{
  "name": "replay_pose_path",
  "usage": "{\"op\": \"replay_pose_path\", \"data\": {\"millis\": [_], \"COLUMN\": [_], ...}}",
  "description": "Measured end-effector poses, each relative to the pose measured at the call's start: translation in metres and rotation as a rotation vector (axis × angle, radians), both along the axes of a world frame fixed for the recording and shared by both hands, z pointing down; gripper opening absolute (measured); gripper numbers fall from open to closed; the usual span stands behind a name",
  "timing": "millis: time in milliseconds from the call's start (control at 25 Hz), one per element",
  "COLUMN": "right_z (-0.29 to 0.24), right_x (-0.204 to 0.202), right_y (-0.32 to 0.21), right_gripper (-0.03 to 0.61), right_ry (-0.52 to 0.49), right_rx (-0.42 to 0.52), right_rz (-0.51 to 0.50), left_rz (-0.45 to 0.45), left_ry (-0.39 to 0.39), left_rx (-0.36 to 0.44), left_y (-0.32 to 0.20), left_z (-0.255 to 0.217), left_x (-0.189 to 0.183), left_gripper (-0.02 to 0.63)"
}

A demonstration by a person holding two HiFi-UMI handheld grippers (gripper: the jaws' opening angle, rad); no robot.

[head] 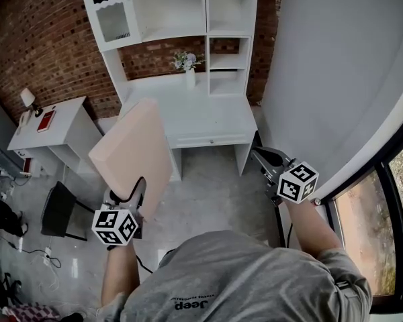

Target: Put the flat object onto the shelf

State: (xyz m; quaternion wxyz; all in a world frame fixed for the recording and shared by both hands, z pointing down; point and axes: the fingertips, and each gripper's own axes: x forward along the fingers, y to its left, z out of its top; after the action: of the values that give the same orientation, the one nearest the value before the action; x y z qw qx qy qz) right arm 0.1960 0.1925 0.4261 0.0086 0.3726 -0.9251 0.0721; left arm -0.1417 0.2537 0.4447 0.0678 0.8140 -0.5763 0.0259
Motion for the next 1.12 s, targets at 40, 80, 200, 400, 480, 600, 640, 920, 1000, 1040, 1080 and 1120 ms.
{"op": "replay_pose_path", "data": {"millis": [40, 80, 200, 400, 480, 600, 640, 920, 1000, 1040, 1080, 1120], "right_z": [0.001, 0.003, 0.01, 0.019, 0.023, 0.025, 0.024, 0.006, -0.004, -0.007, -0.01, -0.012], "right_x": [0.004, 0.007, 0.01, 0.003, -0.005, -0.019, -0.024, -0.091, -0.112, -0.12, -0.128, -0.135], "right_y": [-0.002, -0.005, -0.016, -0.049, -0.066, -0.1, -0.114, -0.23, -0.262, -0.277, -0.292, -0.305], "right_gripper": [0.009, 0.008, 0.009, 0.009, 0.009, 0.009, 0.009, 0.009, 0.009, 0.009, 0.009, 0.009], "right_ry": [-0.001, -0.004, -0.017, -0.014, -0.005, 0.008, 0.009, 0.008, 0.01, 0.008, 0.008, 0.009], "right_rx": [0.002, 0.0, -0.011, -0.023, -0.021, -0.009, -0.005, 0.033, 0.051, 0.055, 0.056, 0.055], "right_rz": [-0.003, -0.004, -0.008, 0.001, 0.007, 0.032, 0.044, 0.101, 0.114, 0.12, 0.126, 0.13], "left_rz": [0.001, 0.003, 0.002, 0.017, 0.035, 0.067, 0.079, 0.166, 0.193, 0.205, 0.214, 0.223], "left_ry": [0.0, -0.001, -0.008, 0.002, 0.003, 0.004, 0.004, -0.012, -0.026, -0.032, -0.036, -0.037], "left_rx": [-0.005, -0.01, -0.014, -0.008, -0.009, -0.001, 0.005, 0.045, 0.054, 0.059, 0.063, 0.068], "left_y": [-0.003, -0.006, -0.019, -0.058, -0.081, -0.125, -0.142, -0.278, -0.314, -0.33, -0.345, -0.359], "left_z": [0.001, 0.001, 0.003, 0.008, 0.013, 0.019, 0.02, 0.002, -0.006, -0.01, -0.013, -0.016], "left_x": [0.005, 0.009, 0.012, 0.005, -0.002, -0.018, -0.024, -0.081, -0.096, -0.103, -0.11, -0.115], "left_gripper": [0.264, 0.264, 0.264, 0.264, 0.264, 0.264, 0.264, 0.264, 0.264, 0.264, 0.264, 0.264]}}
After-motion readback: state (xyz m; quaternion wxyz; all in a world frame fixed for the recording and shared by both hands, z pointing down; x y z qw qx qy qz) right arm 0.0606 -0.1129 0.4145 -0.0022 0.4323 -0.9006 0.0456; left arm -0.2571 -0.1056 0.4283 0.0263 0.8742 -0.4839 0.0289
